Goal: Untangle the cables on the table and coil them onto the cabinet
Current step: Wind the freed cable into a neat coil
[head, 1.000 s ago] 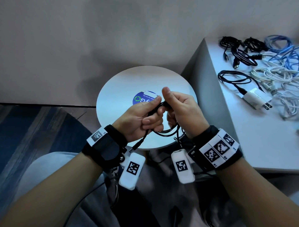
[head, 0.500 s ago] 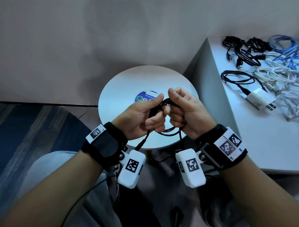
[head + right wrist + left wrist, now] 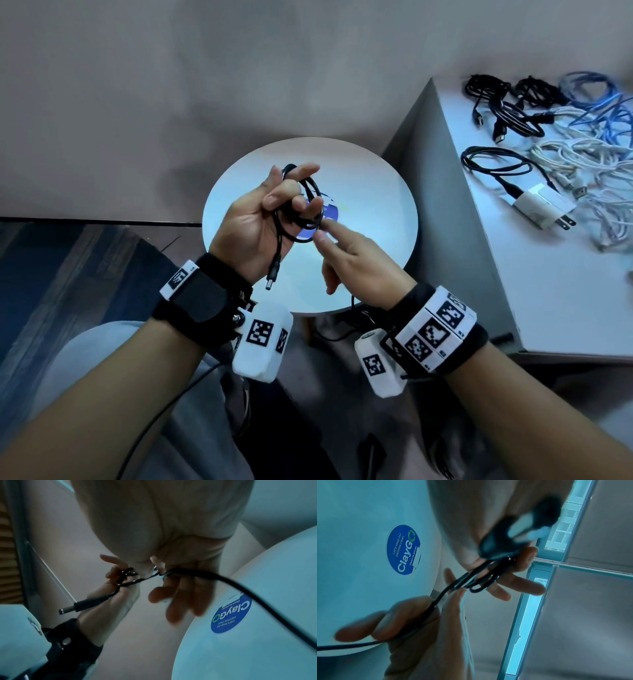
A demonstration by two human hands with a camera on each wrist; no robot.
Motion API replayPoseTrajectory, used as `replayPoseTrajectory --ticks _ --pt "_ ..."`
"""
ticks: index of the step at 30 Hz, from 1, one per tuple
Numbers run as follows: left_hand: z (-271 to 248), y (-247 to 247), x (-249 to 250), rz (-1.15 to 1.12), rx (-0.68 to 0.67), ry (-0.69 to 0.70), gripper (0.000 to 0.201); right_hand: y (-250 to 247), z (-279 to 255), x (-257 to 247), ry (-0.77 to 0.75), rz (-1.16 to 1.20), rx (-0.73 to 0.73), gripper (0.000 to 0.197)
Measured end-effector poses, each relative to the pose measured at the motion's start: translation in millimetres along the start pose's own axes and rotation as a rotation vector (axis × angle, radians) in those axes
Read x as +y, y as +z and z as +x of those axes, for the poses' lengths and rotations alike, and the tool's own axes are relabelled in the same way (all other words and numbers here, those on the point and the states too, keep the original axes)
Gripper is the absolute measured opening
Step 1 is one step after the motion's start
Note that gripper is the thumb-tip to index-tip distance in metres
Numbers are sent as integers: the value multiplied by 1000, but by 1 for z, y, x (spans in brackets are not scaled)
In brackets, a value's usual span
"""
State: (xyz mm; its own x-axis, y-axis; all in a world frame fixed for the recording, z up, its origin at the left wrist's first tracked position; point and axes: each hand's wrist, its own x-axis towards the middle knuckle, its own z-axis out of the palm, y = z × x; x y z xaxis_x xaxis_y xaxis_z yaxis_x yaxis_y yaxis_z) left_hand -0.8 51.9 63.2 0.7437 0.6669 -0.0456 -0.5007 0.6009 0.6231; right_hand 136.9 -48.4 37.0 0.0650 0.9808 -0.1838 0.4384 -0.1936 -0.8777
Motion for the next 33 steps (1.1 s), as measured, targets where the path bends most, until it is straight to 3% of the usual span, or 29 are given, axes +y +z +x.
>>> replayPoseTrajectory --ticks 4,7,10,12,14,17,20,23,28,33 --pt "3 -4 -1 163 137 102 48 -7 -5 -1 10 -263 -116 42" --pt "3 -6 -12 521 239 159 38 -10 -9 -10 -5 -316 -152 41" --pt "-1 -2 -27 1074 169 252 29 -15 -11 -21 13 -294 -149 25" --pt "-4 -2 -34 1436 89 320 35 -20 -13 -24 41 -235 -112 23" --pt "-5 -2 -33 1625 77 294 34 -28 -13 -26 71 -149 -26 23" --pt "-6 3 -25 1534 -12 51 28 -42 -9 -23 45 -102 119 21" --pt "-9 15 -21 1267 -134 -143 57 -42 -7 -21 -71 -70 229 10" --pt "-9 20 -18 1017 -147 -203 65 -36 -8 -20 -206 -87 329 2" --pt "-8 15 -9 768 -94 -264 42 -35 -4 -16 -397 -163 426 3" --pt "-11 8 -10 240 -240 -422 41 -38 2 -11 -366 -13 363 22"
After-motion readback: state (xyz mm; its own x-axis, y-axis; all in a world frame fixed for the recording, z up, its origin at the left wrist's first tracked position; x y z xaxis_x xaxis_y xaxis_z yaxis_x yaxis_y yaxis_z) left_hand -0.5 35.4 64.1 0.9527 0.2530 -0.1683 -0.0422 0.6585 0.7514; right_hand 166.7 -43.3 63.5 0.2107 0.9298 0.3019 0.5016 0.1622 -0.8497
